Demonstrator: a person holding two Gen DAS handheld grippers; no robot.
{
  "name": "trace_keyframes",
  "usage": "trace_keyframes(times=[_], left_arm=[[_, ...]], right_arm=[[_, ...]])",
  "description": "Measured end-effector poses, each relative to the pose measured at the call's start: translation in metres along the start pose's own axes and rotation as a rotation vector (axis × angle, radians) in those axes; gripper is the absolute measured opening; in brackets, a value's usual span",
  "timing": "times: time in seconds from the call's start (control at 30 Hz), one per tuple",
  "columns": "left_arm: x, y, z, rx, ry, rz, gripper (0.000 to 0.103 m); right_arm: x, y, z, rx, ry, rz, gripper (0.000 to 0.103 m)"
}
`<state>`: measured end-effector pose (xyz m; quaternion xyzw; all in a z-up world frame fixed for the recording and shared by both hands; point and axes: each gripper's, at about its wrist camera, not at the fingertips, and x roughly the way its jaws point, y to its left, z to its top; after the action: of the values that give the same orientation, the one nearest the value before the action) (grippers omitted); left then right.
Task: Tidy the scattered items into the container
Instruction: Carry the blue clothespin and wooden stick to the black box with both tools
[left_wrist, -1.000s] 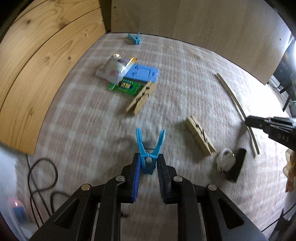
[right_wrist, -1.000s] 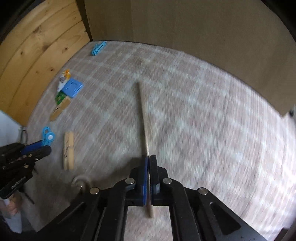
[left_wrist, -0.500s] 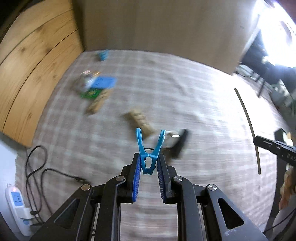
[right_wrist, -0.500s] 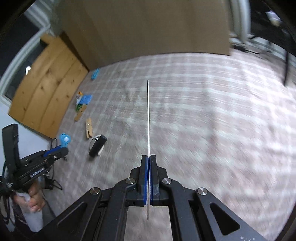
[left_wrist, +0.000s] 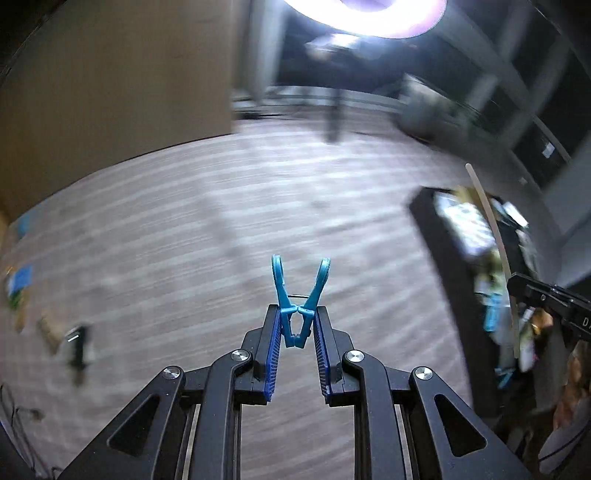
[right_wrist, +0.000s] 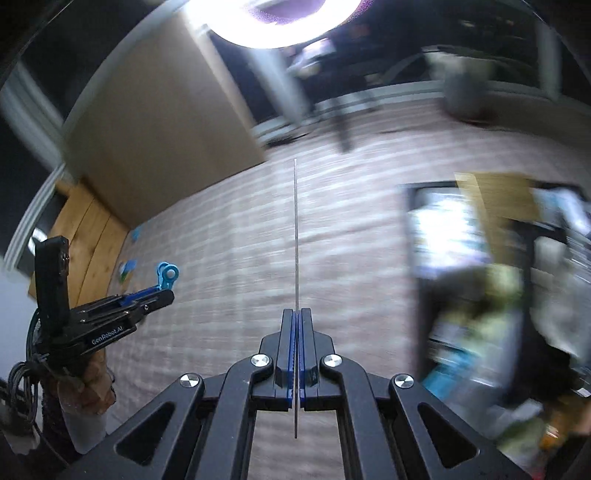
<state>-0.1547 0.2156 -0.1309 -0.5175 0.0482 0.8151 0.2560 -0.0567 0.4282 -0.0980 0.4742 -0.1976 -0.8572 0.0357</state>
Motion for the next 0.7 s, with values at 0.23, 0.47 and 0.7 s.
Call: trace_keyframes(times=[0.23,0.47,0.7], left_arm=[[0.029,-0.129,0.019,0.155,0.020,-0.113,0.019],[0.058,-0.212,0.031,0.222,0.052,-0.163,0.019],[0.077,-0.242,0.033,0.247,0.090,-0.174,0.019]], right_arm=[[-0.068,-0.103,-0.022,0.158,-0.081,-0.124,0.001],[-0.101,-0.173,-0.035,0.259,-0.108,-0.189,0.001],[-0.099,-0.205,-0.038,0.299,-0.098,-0.195,0.001]])
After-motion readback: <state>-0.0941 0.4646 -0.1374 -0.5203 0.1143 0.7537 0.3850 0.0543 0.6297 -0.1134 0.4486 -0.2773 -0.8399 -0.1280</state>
